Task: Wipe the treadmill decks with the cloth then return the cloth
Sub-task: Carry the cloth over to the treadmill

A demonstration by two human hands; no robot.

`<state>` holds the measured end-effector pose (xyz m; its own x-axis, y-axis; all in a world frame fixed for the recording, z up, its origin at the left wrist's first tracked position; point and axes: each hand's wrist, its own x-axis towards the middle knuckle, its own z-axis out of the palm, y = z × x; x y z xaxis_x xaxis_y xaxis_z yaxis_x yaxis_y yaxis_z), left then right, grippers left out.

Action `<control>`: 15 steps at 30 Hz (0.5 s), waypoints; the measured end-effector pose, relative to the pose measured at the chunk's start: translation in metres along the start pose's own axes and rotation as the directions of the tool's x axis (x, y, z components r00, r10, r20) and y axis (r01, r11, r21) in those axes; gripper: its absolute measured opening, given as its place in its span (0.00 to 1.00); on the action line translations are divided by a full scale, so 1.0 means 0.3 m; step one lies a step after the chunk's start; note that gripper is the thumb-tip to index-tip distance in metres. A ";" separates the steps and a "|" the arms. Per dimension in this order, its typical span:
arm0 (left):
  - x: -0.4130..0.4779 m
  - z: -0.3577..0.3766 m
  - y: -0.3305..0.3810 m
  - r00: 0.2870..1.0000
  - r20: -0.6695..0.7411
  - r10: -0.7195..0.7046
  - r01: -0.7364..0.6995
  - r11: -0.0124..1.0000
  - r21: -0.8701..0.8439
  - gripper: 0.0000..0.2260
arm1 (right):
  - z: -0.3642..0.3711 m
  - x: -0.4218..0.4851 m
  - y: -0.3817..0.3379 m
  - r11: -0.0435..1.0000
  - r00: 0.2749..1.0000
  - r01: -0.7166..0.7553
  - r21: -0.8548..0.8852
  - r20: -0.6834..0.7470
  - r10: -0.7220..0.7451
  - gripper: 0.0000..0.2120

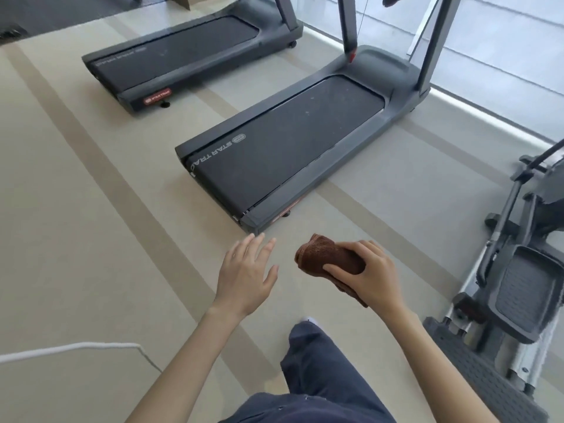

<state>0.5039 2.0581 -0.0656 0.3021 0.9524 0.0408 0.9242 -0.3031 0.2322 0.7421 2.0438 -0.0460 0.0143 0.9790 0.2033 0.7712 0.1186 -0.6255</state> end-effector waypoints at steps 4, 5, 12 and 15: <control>0.247 -0.028 0.046 0.996 -0.061 -0.058 0.057 0.998 -0.008 0.22 | -0.062 0.300 0.095 0.997 0.997 0.076 -0.003 0.027 -0.076 0.17; 0.298 -0.038 0.046 0.994 -0.077 -0.079 0.079 0.997 -0.004 0.21 | -0.069 0.371 0.114 0.995 0.995 0.100 -0.002 0.031 -0.100 0.17; 0.526 -0.020 -0.009 0.965 -0.078 -0.249 0.250 0.968 -0.001 0.21 | -0.017 0.717 0.205 0.978 0.970 0.205 0.034 0.123 -0.207 0.17; 0.614 0.005 -0.056 0.955 -0.074 -0.286 0.287 0.958 -0.005 0.21 | 0.043 0.838 0.226 0.969 0.951 0.246 0.019 0.186 -0.245 0.18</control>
<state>0.5444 2.2386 -0.0636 0.0067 0.9990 0.0439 0.9708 -0.0171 0.2393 0.7896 2.3000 -0.0470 -0.2939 0.9332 0.2069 0.7386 0.3591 -0.5705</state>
